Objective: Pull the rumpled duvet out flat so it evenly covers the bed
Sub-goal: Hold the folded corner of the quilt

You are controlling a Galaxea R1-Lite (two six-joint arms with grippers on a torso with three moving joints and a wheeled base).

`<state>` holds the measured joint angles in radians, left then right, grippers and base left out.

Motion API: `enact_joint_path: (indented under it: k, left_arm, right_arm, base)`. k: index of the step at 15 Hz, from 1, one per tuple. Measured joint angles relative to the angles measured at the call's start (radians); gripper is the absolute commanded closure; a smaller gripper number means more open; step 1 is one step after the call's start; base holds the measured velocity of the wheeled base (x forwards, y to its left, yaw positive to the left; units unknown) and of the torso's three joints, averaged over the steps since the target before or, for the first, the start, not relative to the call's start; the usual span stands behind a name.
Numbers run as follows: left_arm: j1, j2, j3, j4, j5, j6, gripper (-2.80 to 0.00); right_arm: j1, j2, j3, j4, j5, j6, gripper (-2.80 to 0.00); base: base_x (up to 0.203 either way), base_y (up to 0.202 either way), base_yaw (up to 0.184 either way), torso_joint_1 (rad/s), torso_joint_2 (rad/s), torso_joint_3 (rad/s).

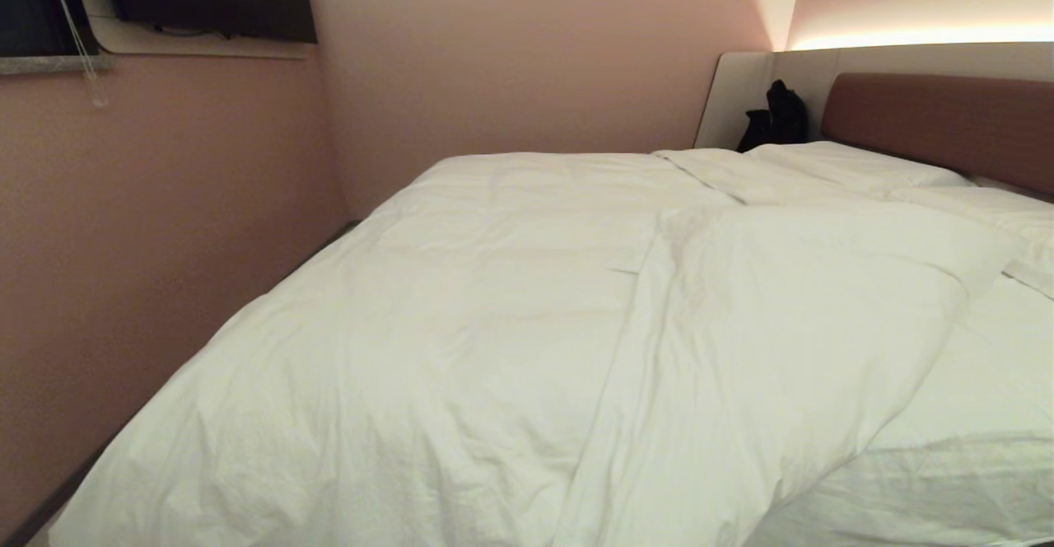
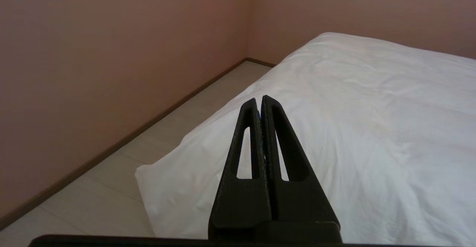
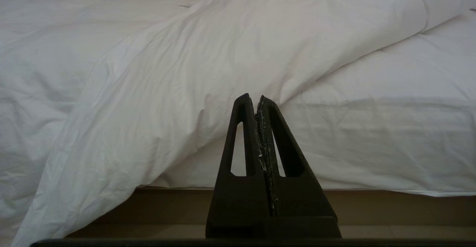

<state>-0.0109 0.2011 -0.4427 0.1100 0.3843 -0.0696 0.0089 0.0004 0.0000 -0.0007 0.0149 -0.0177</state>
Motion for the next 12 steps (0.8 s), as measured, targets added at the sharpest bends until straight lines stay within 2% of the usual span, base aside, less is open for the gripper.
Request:
enact_joint_path:
  k: [8, 12]
  left_arm:
    - [0.005, -0.127, 0.078, 0.006, -0.017, 0.01, 0.0]
    - [0.005, -0.184, 0.144, 0.0, -0.162, 0.031, 0.0]
  right_arm:
    - [0.0, 0.0, 0.0, -0.001, 0.0, 0.0, 0.0]
    - [0.0, 0.0, 0.0, -0.001, 0.0, 0.0, 0.0]
  base:
    - [0.0, 0.0, 0.0, 0.0, 0.0, 0.0]
    - [0.0, 0.0, 0.0, 0.0, 0.0, 0.0]
